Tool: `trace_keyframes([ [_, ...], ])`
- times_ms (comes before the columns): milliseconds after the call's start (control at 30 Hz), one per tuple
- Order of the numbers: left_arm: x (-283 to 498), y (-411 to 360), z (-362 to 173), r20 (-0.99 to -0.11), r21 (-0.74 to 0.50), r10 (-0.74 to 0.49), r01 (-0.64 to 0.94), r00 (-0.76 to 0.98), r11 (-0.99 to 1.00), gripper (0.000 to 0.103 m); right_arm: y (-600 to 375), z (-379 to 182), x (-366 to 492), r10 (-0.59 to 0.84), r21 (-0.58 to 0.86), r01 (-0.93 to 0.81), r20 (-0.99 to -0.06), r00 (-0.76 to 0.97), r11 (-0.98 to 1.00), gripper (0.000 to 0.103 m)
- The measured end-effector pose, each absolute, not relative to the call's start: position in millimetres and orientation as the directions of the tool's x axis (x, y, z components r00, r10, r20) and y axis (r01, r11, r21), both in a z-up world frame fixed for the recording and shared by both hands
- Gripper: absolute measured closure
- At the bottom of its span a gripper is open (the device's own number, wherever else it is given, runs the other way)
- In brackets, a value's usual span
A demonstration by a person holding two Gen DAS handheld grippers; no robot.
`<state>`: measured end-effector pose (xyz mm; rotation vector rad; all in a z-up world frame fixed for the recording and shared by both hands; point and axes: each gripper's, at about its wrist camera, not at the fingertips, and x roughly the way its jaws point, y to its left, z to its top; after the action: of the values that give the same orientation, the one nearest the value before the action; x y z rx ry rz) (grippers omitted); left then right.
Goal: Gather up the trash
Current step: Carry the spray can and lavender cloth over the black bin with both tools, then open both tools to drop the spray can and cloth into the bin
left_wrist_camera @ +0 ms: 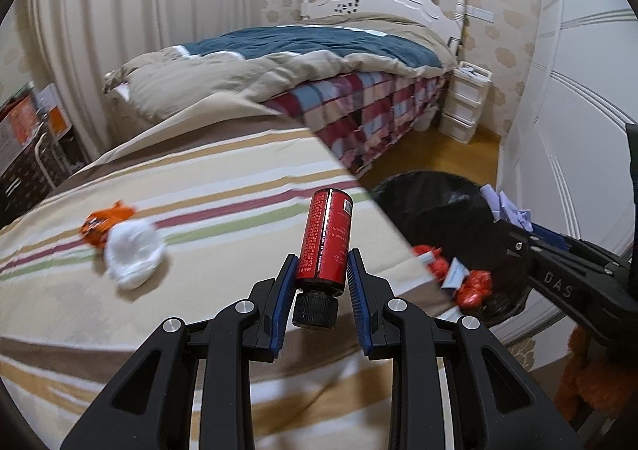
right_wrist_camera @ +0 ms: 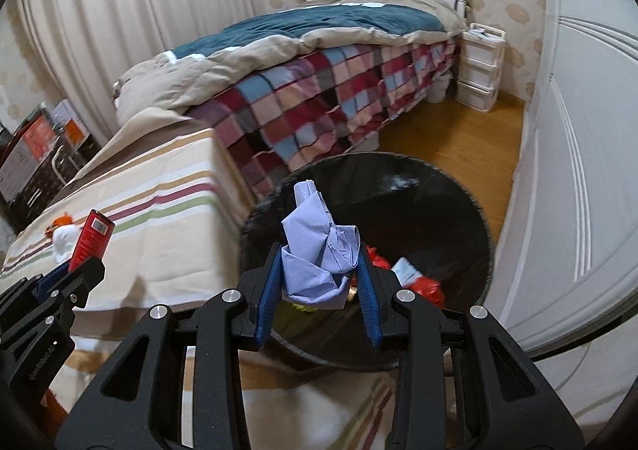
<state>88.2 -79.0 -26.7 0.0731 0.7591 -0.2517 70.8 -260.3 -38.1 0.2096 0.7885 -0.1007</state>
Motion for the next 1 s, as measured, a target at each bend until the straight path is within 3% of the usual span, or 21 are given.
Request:
trace_keyframes([
  [833, 139.8, -176.5, -44.3, -0.705, 0.053, -0.204, 0.337, 0.679, 0.940, 0.074, -322.4, -61.2, 102.9, -0.070, 0.161, 0.271, -0.730, 0.680, 0.949, 0.066],
  [900, 139.0, -176.9, -44.6, -0.704, 0.057, -0.200, 0.335, 0.681, 0.940, 0.063, -323.7, -62.8, 102.7, -0.078, 0.159, 0.280, -0.731, 0.677, 0.947, 0.055],
  [1000, 135.9, -174.9, -42.8, -0.693, 0.059, -0.197, 0.327, 0.693, 0.943, 0.047, -324.2, -62.8, 100.8, -0.089, 0.157, 0.293, -0.730, 0.678, 0.943, 0.046],
])
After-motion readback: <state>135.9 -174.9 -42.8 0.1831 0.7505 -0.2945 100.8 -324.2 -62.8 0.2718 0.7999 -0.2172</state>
